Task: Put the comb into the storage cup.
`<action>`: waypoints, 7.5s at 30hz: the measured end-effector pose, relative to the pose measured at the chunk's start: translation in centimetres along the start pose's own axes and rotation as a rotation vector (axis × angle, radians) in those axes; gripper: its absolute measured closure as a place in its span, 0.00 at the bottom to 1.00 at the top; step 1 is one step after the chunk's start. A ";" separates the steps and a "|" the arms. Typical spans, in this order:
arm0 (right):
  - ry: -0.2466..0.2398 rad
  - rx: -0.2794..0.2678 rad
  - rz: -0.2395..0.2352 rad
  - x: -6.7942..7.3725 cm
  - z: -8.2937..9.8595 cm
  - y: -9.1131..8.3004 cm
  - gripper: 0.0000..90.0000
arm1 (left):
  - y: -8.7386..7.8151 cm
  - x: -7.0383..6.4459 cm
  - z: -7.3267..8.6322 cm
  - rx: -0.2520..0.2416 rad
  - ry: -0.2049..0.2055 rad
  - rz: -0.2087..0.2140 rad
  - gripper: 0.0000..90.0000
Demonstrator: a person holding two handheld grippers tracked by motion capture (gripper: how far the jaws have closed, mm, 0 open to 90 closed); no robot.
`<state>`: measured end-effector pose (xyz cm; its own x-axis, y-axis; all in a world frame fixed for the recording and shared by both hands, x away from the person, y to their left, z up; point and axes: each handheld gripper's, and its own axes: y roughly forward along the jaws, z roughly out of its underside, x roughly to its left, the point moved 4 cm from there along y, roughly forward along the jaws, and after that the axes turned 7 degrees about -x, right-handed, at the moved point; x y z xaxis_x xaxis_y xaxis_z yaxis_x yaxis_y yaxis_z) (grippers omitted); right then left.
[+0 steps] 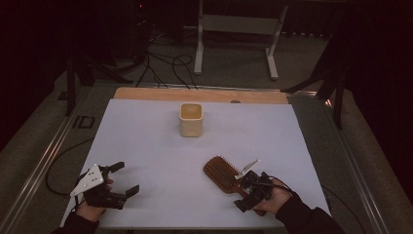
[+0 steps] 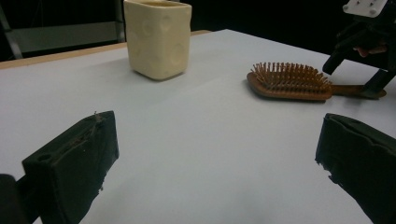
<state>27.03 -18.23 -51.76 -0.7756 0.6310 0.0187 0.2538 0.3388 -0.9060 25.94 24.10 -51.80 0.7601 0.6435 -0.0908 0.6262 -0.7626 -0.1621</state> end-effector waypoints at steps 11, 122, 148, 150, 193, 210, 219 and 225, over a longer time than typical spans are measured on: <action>0.003 0.054 0.040 0.1 -1.0 0.5 0.46 | 0.0 0.0 0.0 -0.001 0.000 -0.001 0.00; 0.041 -0.627 0.078 1.8 -4.3 -1.7 0.82 | 5.1 -3.4 -9.4 0.082 -0.176 0.049 0.00; 0.042 -0.652 0.119 1.8 -4.4 -2.3 0.82 | 13.4 -5.5 -12.8 0.111 -0.424 0.124 0.00; 0.037 -0.645 0.114 1.8 -4.4 -2.3 0.81 | 14.1 -5.6 -12.7 0.114 -0.437 0.122 0.00; 0.011 -0.643 0.118 2.2 -4.6 -2.3 0.81 | 19.6 -6.7 -10.6 0.112 -0.627 0.174 0.44; 0.008 -0.658 0.131 2.3 -4.7 -2.3 0.81 | 19.4 -7.3 -11.6 0.075 -0.599 0.194 0.57; 0.022 -0.675 0.112 2.0 -4.7 -2.3 0.80 | 19.5 -7.7 -12.3 0.071 -0.555 0.196 0.60; 0.063 -0.702 0.092 1.7 -4.7 -2.3 0.62 | 19.4 -7.9 -13.2 0.061 -0.533 0.205 0.61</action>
<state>27.83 -14.68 -47.64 -0.7040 0.7102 -0.0011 0.6451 0.6388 -0.4193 34.37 3.30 -41.29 0.6623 0.4394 -0.6069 0.4520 -0.8803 -0.1441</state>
